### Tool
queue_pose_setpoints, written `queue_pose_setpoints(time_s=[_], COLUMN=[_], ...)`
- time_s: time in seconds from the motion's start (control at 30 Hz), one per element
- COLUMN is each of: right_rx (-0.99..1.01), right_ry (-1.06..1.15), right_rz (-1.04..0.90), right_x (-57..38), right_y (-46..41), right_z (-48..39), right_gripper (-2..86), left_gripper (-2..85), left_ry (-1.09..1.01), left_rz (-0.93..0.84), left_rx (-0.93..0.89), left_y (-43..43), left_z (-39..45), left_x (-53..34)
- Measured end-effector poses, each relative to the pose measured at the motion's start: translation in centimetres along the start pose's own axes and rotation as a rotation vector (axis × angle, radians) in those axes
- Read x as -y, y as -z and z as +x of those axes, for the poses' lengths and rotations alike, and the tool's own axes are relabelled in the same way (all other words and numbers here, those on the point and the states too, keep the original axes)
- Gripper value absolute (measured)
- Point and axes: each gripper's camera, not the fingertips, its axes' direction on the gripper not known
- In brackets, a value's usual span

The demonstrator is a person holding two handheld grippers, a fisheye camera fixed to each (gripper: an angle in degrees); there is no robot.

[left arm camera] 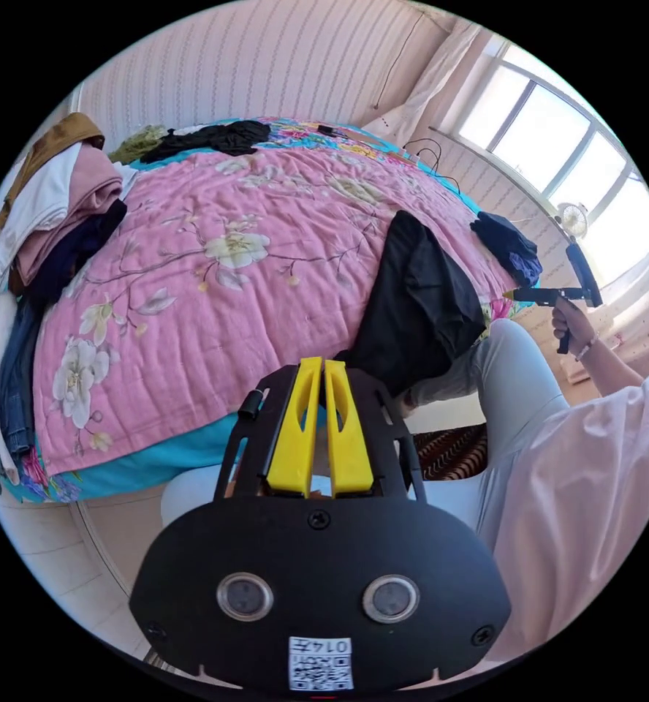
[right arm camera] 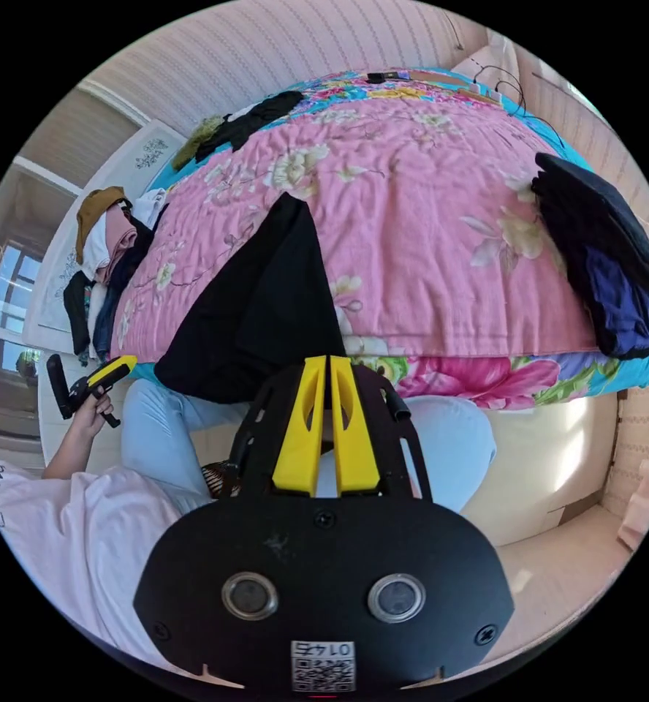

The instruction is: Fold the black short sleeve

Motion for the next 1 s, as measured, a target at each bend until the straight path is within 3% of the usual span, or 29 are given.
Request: queue_pose_setpoints(time_s=[0.17, 0.3, 0.37, 0.5, 0.73, 0.87, 1.0], right_rx=[0.167, 0.089, -0.103, -0.03, 0.289, 0.553, 0.648], right_ry=[0.225, 0.403, 0.475, 0.436, 0.232, 0.216, 0.267], right_rz=[-0.044, -0.161, -0.218, -0.231, 0.101, 0.306, 0.406], right_x=[2.0, 2.3, 1.9, 2.3, 0.8, -0.2, 0.7], right_y=[-2.1, -5.4, -8.2, -6.6, 5.7, 11.9, 14.7], right_z=[-4.9, -8.8, -9.4, -7.3, 2.7, 6.3, 7.0], right_gripper=[6.7, 11.7, 10.8, 3.0, 0.5, 0.4, 0.5], left_gripper=[5.2, 7.2, 5.6, 0.4, -0.9, -1.0, -0.9], left_ry=[-0.038, -0.182, -0.214, -0.189, -0.103, 0.027, 0.015], left_rz=[-0.043, -0.117, -0.201, -0.245, -0.016, 0.183, 0.287], left_rx=[-0.08, -0.032, 0.031, 0.081, -0.053, -0.318, -0.25], left_y=[-2.4, -5.1, -7.8, -8.5, 0.3, 6.5, 10.0], left_z=[1.1, 3.5, 4.0, 3.2, -0.4, -3.6, -5.6], left_x=[1.1, 1.7, 2.0, 2.8, 2.4, 3.8, 6.6])
